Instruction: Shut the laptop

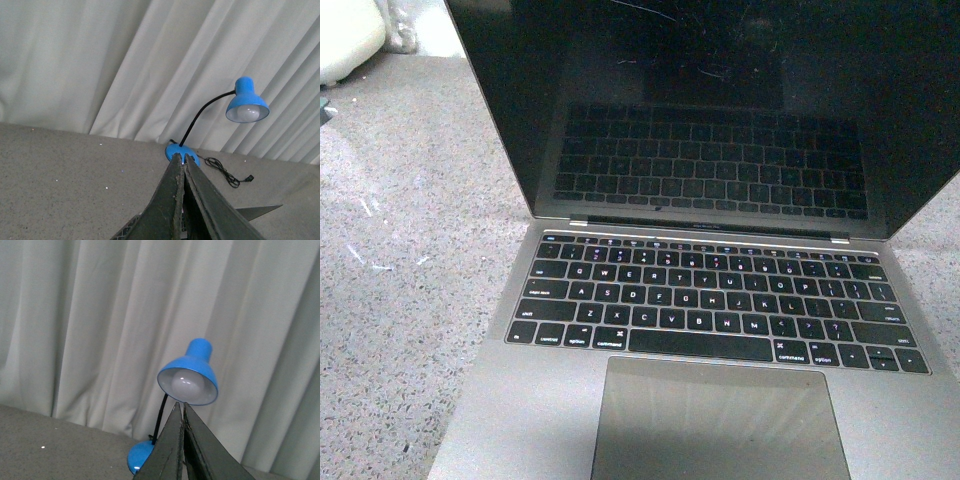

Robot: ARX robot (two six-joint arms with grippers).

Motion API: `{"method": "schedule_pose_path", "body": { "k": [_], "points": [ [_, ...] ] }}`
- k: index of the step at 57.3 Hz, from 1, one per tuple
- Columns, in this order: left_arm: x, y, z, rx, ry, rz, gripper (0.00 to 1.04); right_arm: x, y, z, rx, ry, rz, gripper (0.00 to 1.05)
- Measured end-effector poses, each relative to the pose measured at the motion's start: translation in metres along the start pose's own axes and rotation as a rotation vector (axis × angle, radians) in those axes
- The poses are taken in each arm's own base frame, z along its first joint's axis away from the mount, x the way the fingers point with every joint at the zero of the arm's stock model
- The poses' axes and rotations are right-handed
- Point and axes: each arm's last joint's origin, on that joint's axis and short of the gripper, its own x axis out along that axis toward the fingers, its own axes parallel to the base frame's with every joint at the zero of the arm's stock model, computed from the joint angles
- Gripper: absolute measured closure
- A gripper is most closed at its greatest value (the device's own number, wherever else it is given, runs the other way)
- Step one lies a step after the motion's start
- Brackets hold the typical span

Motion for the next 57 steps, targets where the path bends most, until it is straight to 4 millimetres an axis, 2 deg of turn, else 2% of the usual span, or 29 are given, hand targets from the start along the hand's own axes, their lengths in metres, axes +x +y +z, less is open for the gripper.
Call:
{"method": "schedule_pose_path", "body": {
  "k": [11,25,32,40,46,57],
  "points": [
    [0.050,-0.002,0.015,0.041,0.094,-0.040,1.01,0.055,-0.003,0.009,-0.004,0.059,0.139,1.04],
    [0.095,0.003,0.025,0.127,0.222,-0.115,1.01,0.111,0.000,0.008,0.090,0.204,0.349,1.04],
    [0.114,0.006,0.028,0.172,0.283,-0.151,1.01,0.129,0.004,0.006,0.182,0.268,0.460,1.04],
    [0.130,0.007,0.029,0.248,0.370,-0.233,1.01,0.150,0.009,0.010,0.387,0.317,0.611,1.04],
    [0.145,0.009,0.021,0.307,0.465,-0.299,1.01,0.156,0.018,0.004,0.510,0.384,0.703,1.04],
    [0.156,0.009,0.006,0.427,0.596,-0.351,1.01,0.161,0.031,-0.016,0.593,0.443,0.715,1.04]
  ]
}}
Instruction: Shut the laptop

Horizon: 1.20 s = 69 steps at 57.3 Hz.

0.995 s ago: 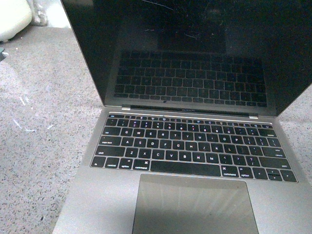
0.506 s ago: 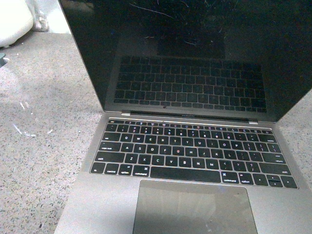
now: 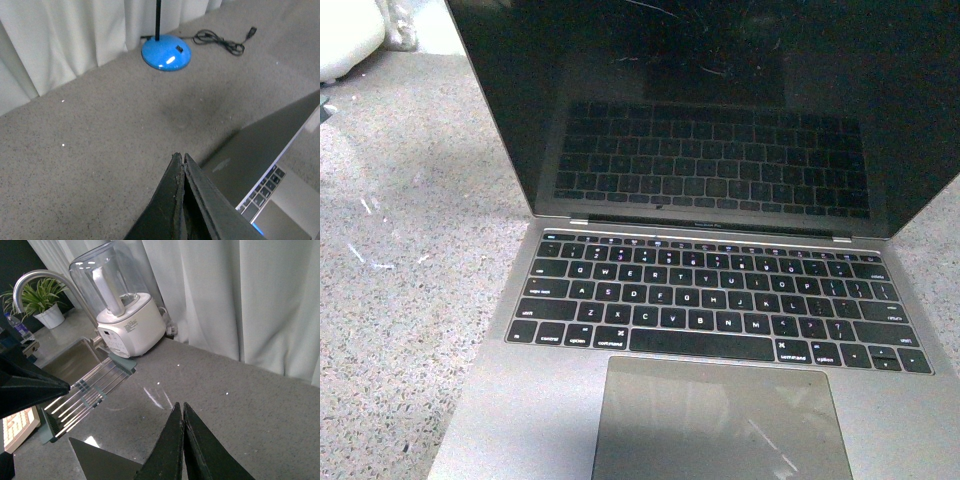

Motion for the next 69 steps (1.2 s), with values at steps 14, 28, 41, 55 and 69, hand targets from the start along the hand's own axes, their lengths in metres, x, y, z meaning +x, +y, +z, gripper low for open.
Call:
{"method": "schedule_pose_path", "body": {
  "k": [14,28,41,55,69],
  "points": [
    [0.015,-0.006,-0.020,0.112,0.108,-0.036,1.01,0.007,-0.009,-0.036,0.121,0.032,0.052,1.04],
    [0.027,-0.013,-0.046,0.143,0.160,-0.056,1.01,0.009,-0.018,-0.076,0.243,0.038,0.057,1.04],
    [0.030,-0.015,-0.057,0.145,0.181,-0.064,1.01,0.009,-0.018,-0.124,0.398,0.012,0.062,1.04],
    [0.030,-0.019,-0.071,0.140,0.185,-0.076,1.01,0.000,-0.006,-0.154,0.506,-0.018,0.071,1.04],
    [0.018,-0.041,-0.092,0.098,0.154,-0.149,1.01,-0.019,0.009,-0.190,0.658,-0.084,0.032,1.04]
  ]
}}
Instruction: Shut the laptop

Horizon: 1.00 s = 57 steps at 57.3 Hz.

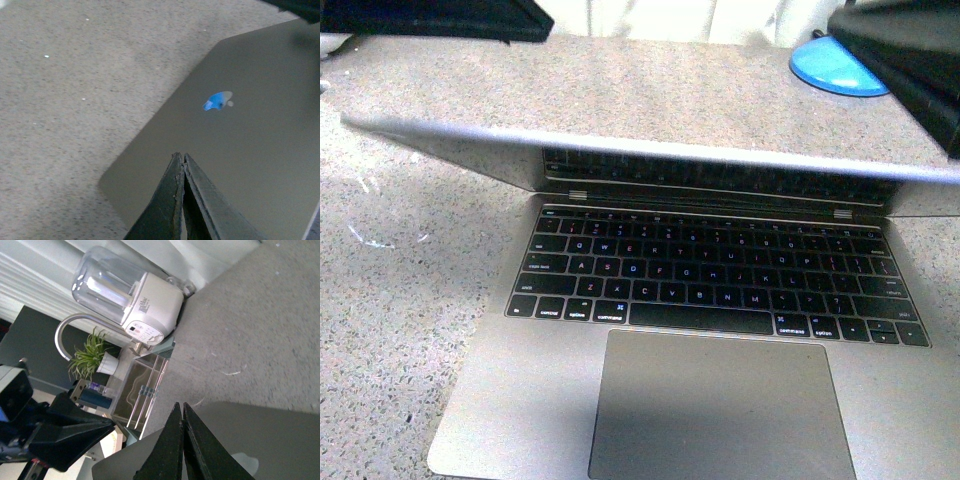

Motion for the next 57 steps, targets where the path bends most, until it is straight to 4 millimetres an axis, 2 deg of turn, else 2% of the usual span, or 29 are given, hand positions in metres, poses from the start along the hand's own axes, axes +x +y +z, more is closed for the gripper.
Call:
{"method": "schedule_pose_path", "body": {
  "k": [12,24,29,34,40,46,50,57],
  "points": [
    [-0.007,-0.026,-0.030,-0.076,-0.032,-0.060,1.01,-0.019,0.000,-0.039,0.080,-0.031,-0.060,1.04],
    [-0.017,-0.049,-0.069,-0.186,-0.076,-0.063,1.01,-0.047,0.014,-0.082,0.131,-0.005,-0.154,1.04],
    [-0.021,-0.056,-0.086,-0.252,-0.100,-0.035,1.01,-0.057,0.021,-0.093,0.120,-0.013,-0.199,1.04],
    [-0.027,-0.061,-0.100,-0.332,-0.144,0.008,1.01,-0.066,0.029,-0.095,0.066,-0.057,-0.256,1.04],
    [-0.039,-0.060,-0.103,-0.408,-0.224,0.093,1.01,-0.077,0.041,-0.093,-0.083,-0.135,-0.368,1.04],
    [-0.073,-0.058,-0.094,-0.530,-0.388,0.220,1.01,-0.101,0.065,-0.085,-0.430,-0.293,-0.561,1.04],
    [-0.095,-0.064,-0.094,-0.593,-0.474,0.252,1.01,-0.116,0.078,-0.080,-0.633,-0.429,-0.623,1.04],
    [-0.118,-0.083,-0.110,-0.695,-0.560,0.281,1.01,-0.129,0.089,-0.071,-0.840,-0.586,-0.661,1.04]
  ]
}}
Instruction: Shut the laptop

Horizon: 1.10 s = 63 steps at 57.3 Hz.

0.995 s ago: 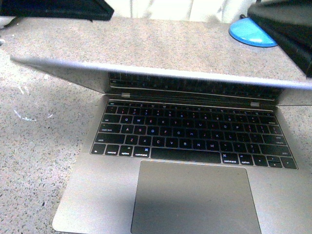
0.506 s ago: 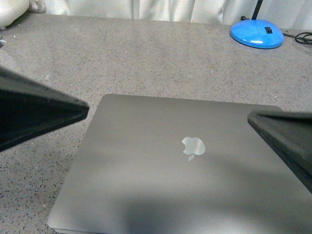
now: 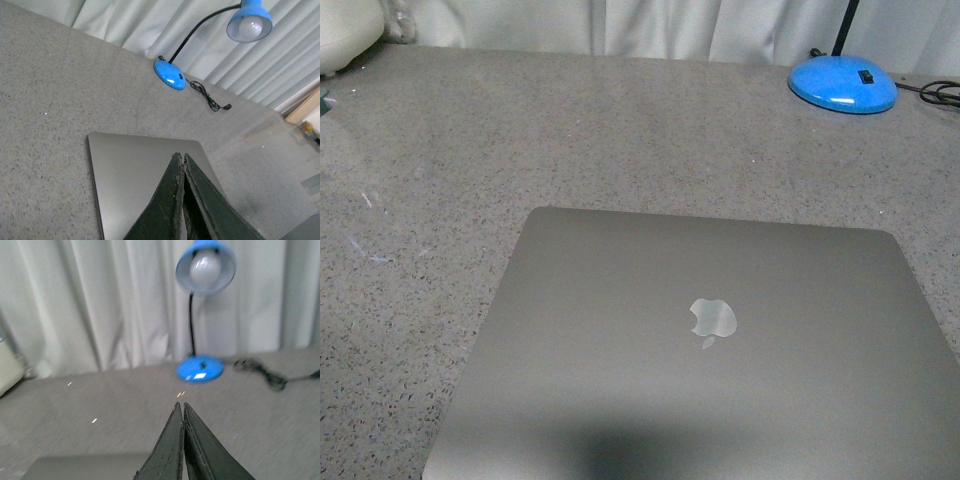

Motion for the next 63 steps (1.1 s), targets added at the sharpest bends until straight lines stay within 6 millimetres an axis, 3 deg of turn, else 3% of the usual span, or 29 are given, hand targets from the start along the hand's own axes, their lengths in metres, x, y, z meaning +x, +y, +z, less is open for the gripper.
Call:
{"method": "schedule_pose_path", "body": {
  "k": [5,11,15,20,25,44,48,56,63],
  "points": [
    [-0.017,0.000,-0.010,-0.043,-0.044,0.020,1.01,0.000,-0.006,-0.002,-0.106,-0.067,-0.064,1.04],
    [-0.018,0.000,-0.024,0.198,-0.235,0.278,1.01,-0.001,-0.012,-0.010,-0.158,0.052,-0.006,1.04],
    [-0.016,0.004,-0.035,0.317,-0.261,0.380,1.01,-0.002,-0.016,-0.024,-0.168,0.108,-0.007,1.04],
    [-0.014,0.014,-0.048,0.399,-0.250,0.496,1.01,-0.002,-0.019,-0.025,-0.160,0.104,-0.012,1.04],
    [-0.014,0.015,-0.050,0.438,-0.243,0.494,1.01,-0.004,-0.025,-0.034,-0.154,0.101,0.005,1.04],
    [-0.014,0.018,-0.056,0.471,-0.257,0.495,1.01,-0.004,-0.045,-0.031,-0.153,0.096,-0.020,1.04],
    [-0.014,0.018,-0.056,0.472,-0.258,0.495,0.91,-0.004,-0.045,-0.031,-0.153,0.097,-0.017,1.00],
    [-0.014,0.018,-0.056,0.472,-0.259,0.494,0.68,-0.004,-0.045,-0.031,-0.153,0.097,-0.016,0.79],
    [-0.014,0.018,-0.056,0.472,-0.259,0.494,0.39,-0.004,-0.045,-0.031,-0.153,0.097,-0.016,0.50]
  ]
}}
